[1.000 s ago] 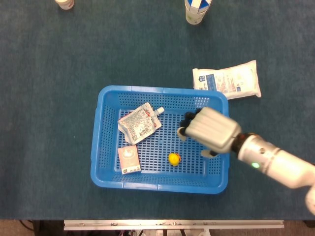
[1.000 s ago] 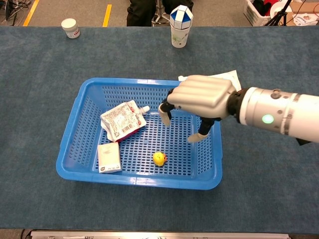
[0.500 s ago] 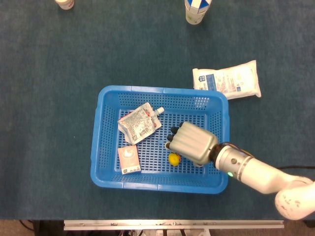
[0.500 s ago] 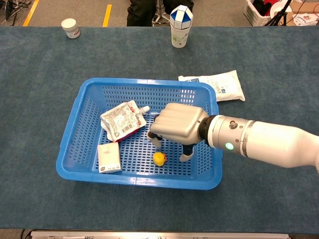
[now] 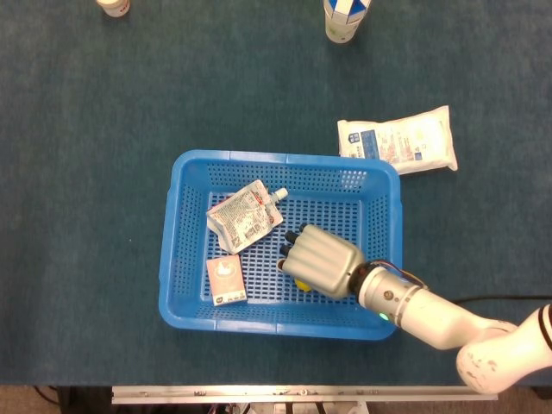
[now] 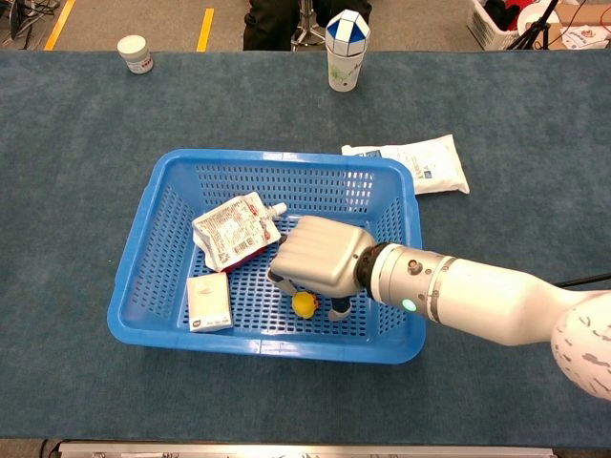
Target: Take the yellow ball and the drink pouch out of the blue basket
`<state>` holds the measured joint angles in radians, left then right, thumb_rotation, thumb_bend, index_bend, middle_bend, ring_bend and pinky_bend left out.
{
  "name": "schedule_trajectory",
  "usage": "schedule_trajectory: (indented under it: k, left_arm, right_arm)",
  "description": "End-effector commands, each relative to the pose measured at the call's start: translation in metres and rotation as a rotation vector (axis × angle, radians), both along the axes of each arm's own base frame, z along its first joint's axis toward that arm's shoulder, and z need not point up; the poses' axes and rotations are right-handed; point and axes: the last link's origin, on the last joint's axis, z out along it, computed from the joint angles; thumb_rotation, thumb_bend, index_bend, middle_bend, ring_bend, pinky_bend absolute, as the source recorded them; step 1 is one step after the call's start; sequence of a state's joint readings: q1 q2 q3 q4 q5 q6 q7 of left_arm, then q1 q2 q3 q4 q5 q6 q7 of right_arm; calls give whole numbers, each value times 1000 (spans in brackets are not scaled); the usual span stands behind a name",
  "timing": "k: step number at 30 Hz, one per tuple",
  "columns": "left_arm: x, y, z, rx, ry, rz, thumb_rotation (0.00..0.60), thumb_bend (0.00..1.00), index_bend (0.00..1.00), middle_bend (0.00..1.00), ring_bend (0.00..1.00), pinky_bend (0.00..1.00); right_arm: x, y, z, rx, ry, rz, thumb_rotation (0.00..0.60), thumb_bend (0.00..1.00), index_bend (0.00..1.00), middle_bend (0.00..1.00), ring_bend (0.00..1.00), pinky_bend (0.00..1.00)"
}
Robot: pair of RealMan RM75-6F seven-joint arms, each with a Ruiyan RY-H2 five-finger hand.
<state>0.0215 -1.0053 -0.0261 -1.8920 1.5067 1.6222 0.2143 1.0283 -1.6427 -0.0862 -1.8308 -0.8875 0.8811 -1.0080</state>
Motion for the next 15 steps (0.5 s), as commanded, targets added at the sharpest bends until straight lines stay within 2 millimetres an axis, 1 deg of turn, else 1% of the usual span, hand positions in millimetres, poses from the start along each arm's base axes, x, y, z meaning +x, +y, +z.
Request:
schedule_trajectory:
  k: [1, 10, 15]
  left_arm:
    - [-1, 0, 0, 0, -1, 3, 600, 270, 398, 422, 306, 298]
    - [-3, 1, 2, 6, -1, 8, 600, 270, 398, 422, 306, 298]
    - [-3, 0, 2, 8, -5, 10, 600, 270, 398, 422, 306, 298]
  right_arm:
    - [2, -1, -2, -7, 1, 3, 600, 108, 442, 407, 278, 441]
    - [8, -1, -10, -9, 10, 17, 600, 129, 452, 408, 278, 441]
    - [7, 0, -13, -9, 28, 32, 600, 143, 482, 411, 278, 441]
